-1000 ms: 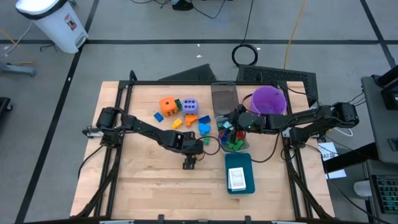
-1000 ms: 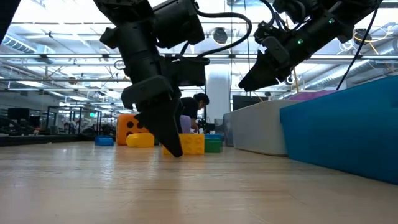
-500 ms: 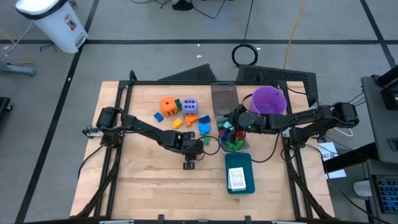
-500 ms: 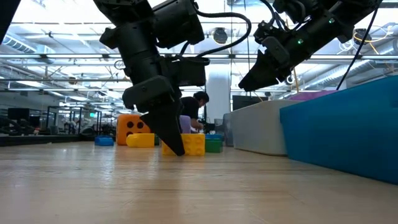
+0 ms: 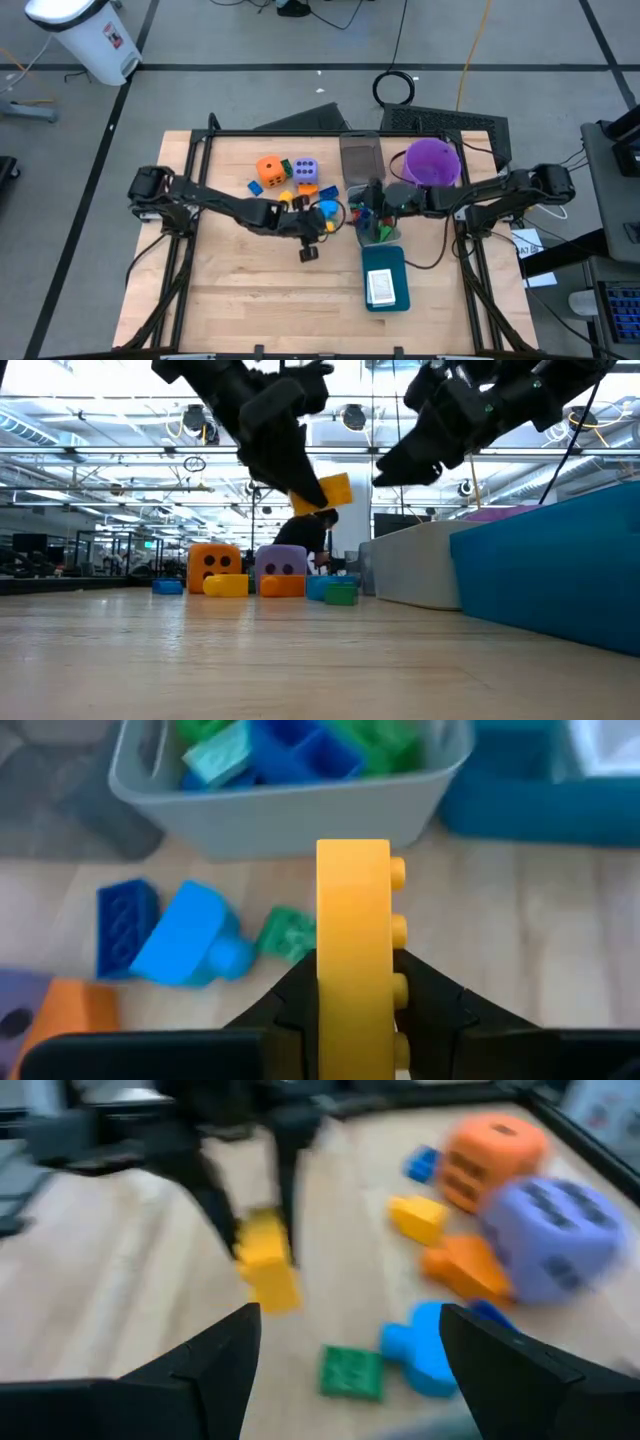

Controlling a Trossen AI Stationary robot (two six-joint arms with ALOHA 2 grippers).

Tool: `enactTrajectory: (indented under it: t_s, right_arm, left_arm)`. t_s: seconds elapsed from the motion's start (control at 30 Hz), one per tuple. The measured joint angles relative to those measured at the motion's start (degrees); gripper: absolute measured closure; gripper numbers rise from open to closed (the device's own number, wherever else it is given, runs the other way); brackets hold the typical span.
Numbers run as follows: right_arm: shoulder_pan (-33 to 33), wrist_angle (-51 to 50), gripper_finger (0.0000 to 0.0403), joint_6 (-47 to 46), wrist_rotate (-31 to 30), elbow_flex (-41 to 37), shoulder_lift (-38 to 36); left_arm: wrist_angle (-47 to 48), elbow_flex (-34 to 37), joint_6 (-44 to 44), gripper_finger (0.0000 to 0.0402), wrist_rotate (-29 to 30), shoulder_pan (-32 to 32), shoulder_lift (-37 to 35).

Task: Pick & Place Toys
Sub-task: Put the yellow game piece into the gray bin

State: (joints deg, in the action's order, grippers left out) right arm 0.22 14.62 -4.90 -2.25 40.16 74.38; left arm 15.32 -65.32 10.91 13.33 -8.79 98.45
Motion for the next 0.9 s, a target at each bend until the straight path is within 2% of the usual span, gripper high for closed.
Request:
enactTrajectory:
  t_s: [0.17,0.4,0.63,0.77,0.9]
  right_arm:
    - [3.86,8.65,0.0124,5.86,1.01,0.00,4.82]
    - [5.48,19.29,0.0124,7.78,1.07,0.08,13.01]
    - [4.62,20.20,0.0125,7.27,1.06,1.68,16.36]
    - [4.34,20.25,0.0145,7.35,1.53,2.21,18.17]
    - [3.97,20.64,0.0188,7.68,2.53,2.45,19.09]
  left_arm:
    - [-2.56,0.07,-1.37,0.0300,0.01,-1.20,0.40]
    - [-3.70,0.07,-1.70,0.0302,0.04,-1.40,0.45]
    - [-3.71,0.07,-2.28,0.0300,0.26,-1.40,0.45]
    - [-4.71,0.07,-2.75,0.0302,0.28,-1.40,0.45]
    - [-4.77,0.04,-2.75,0.0290,0.30,-1.40,0.45]
